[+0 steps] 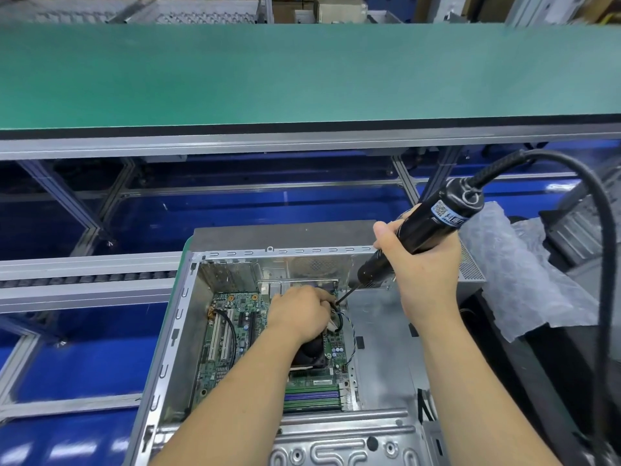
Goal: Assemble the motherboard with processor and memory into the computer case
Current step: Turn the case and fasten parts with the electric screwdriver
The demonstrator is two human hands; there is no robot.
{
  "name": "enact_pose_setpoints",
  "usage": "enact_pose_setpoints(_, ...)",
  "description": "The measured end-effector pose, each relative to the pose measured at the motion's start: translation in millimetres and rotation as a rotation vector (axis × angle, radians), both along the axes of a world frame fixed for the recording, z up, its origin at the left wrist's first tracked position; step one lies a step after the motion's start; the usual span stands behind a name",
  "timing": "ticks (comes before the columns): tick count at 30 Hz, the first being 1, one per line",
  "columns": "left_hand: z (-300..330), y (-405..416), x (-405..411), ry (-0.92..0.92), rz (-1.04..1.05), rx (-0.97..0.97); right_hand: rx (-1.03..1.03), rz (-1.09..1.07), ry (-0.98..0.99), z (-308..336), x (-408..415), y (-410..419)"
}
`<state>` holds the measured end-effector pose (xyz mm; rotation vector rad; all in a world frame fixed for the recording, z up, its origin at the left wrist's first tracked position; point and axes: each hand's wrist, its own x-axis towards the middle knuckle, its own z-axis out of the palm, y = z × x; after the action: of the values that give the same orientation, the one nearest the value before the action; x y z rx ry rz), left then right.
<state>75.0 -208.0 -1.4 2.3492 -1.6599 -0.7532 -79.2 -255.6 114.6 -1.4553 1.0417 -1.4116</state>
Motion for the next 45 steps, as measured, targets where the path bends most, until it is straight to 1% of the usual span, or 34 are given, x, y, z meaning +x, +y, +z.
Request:
enact_pose_setpoints(4,1,0,0,0.003,0.016,0.007,-0.021,0.006,0.002,-2,1,0)
enact_pose_setpoints(12,1,0,-1,0.008,0.022,0.019,-0.061,0.087,0.034,-7,0,-2)
enact_pose_setpoints(20,0,-1,-1,-0.005,0.024,0.03,-0.052,0.34,-0.015,-3,12,6)
enact_pose_setpoints(27,4,0,-1,-0.013,0.002,0.023,-0.018,0.392,0.108,-4,21,1)
enact_pose_setpoints(39,1,1,-2,-0.06,-0.029,0.008,-0.027,0.368,0.108,-9,20,-1)
enact_pose_setpoints(42,2,1,-2,-0.05,-0.04,0.0,-0.027,0.353,0.11,-9,21,0)
enact_pose_setpoints(45,18,3,-3,-0.004,-0.027,-0.027,-0.004,0.305,0.059,-4,19,1)
